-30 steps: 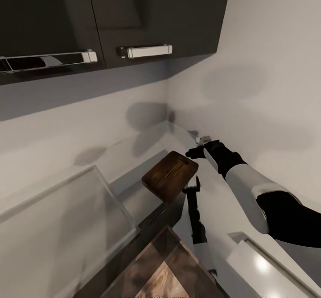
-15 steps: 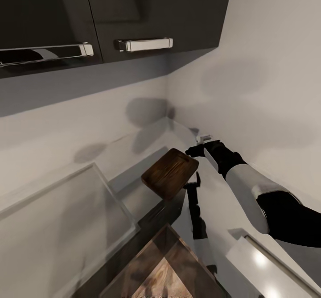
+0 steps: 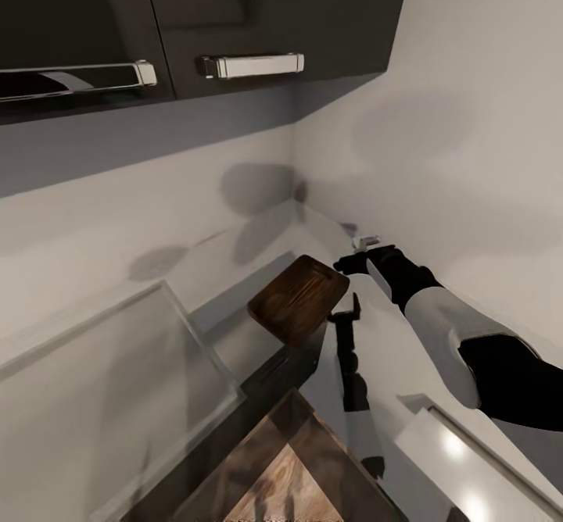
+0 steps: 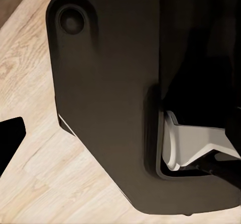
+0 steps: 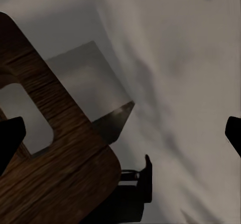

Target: In the kitchen, take the Vidalia onion out of the sink, dice it on the chopping board with the paring knife, put the diced onion into the bowl on the countertop, then place both the paring knife and the chopping board into the sink.

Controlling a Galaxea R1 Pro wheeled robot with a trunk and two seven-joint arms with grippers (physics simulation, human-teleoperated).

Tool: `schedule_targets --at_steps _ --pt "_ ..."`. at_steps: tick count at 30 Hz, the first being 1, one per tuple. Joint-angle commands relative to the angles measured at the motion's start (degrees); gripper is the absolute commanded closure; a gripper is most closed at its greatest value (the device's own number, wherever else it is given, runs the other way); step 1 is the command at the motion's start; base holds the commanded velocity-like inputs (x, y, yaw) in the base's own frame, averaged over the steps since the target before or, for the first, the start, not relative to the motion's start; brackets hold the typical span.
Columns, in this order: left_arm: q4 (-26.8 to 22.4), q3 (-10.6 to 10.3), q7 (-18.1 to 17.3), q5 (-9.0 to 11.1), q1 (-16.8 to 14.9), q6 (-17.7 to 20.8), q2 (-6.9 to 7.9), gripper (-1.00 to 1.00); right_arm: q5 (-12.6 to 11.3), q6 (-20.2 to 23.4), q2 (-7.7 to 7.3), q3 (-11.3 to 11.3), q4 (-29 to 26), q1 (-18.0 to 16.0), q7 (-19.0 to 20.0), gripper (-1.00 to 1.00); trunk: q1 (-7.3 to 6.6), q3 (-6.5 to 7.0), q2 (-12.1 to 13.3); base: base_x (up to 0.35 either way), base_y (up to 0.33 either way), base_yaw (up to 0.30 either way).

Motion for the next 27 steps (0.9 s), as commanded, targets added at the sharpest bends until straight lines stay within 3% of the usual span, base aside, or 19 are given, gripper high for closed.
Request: schedule_targets --at_steps 1,27 --pt "-0.1 0.2 0.1 -0.6 0.0 -0.1 -0.04 -1.0 0.0 0.3 -0.03 0.1 -0.1 0.0 0.2 -1.0 0.03 -0.18 -0.1 0.0 0.0 0.0" --pt "-0.1 0.2 0.1 -0.6 0.0 -0.1 -0.04 -1.0 -0.2 0.4 0.17 -0.2 -3.4 0.0 -0.2 -1.0 0.03 -2.58 -0.1 0.0 0.0 0.0"
